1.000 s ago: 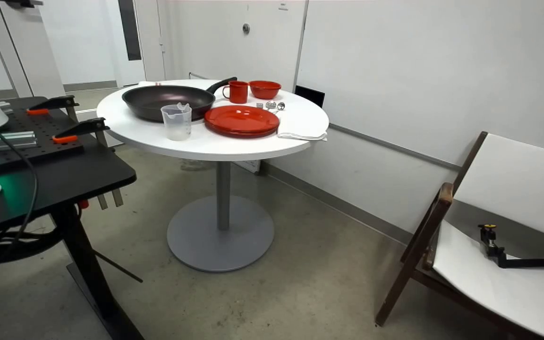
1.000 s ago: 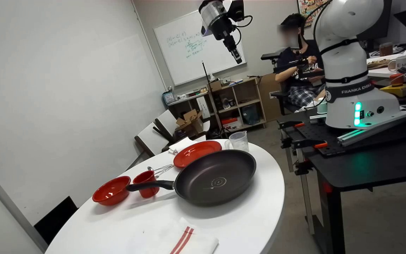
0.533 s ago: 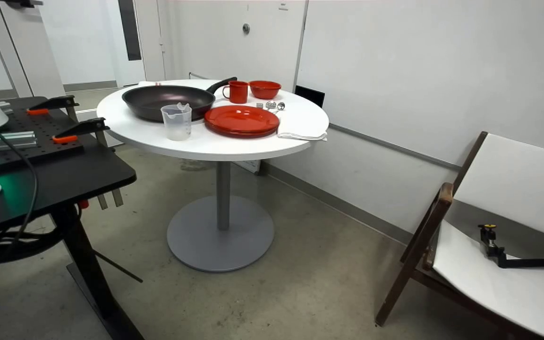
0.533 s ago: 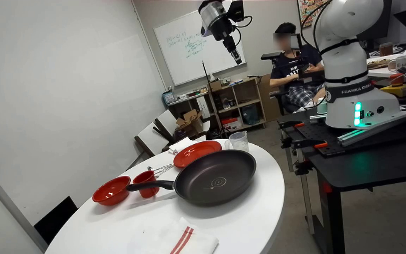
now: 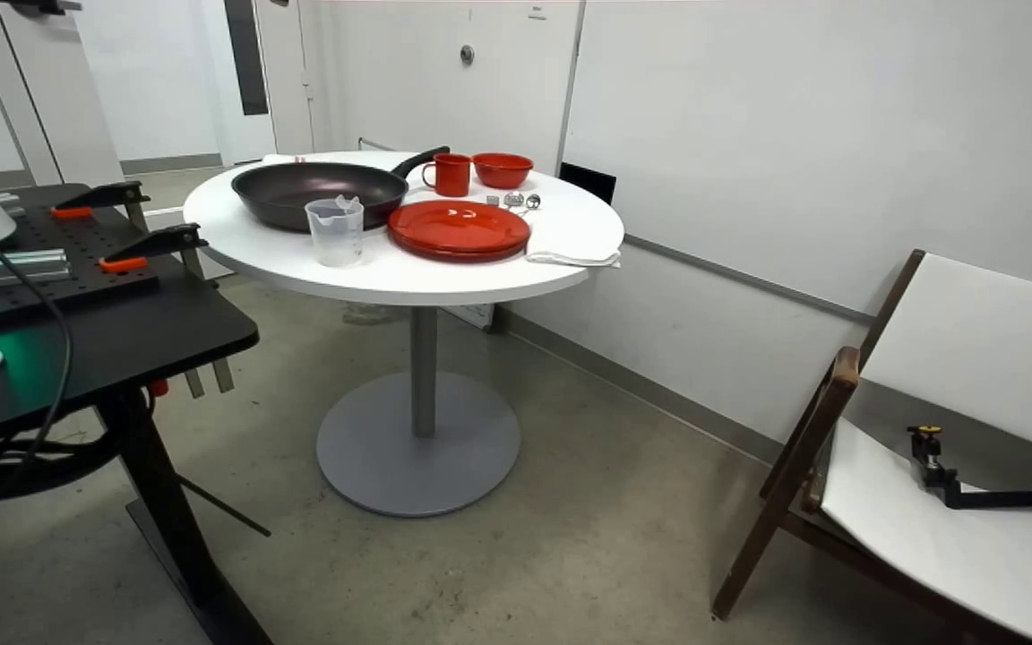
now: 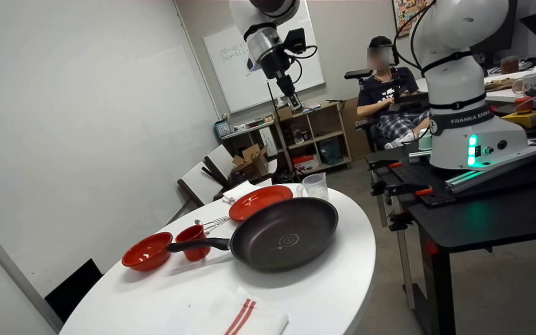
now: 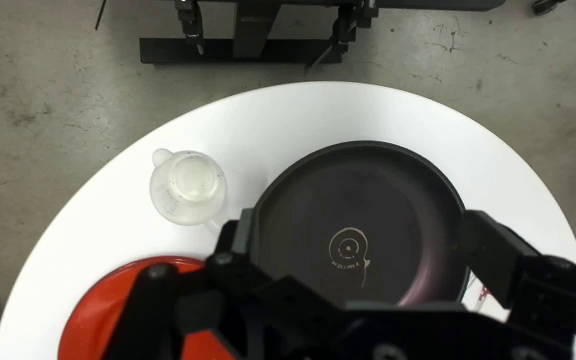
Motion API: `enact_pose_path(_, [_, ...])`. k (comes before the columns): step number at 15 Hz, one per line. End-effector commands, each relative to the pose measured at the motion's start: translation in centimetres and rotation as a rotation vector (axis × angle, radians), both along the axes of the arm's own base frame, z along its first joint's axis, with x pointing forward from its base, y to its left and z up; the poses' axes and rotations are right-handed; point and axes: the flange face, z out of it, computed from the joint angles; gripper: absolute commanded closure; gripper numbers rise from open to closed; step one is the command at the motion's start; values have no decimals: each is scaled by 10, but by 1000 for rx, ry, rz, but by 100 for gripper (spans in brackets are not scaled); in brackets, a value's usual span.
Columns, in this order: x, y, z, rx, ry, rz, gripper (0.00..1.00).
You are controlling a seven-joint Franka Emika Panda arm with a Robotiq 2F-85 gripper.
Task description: Use the white and red towel to wipe the black pan
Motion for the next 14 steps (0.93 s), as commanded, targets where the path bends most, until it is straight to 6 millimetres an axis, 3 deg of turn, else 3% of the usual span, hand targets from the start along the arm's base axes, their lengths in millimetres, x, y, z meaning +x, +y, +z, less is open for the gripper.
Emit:
enact_pose_path(1, [45,60,-19,-22,-3,62,0])
enact_pose_path(6, [93,153,-41,-80,0,196,0])
enact_pose_path(8, [112,179,-47,-96,-1,218,0])
enact_pose_path(14, [170,226,-64,-97,2,169,0])
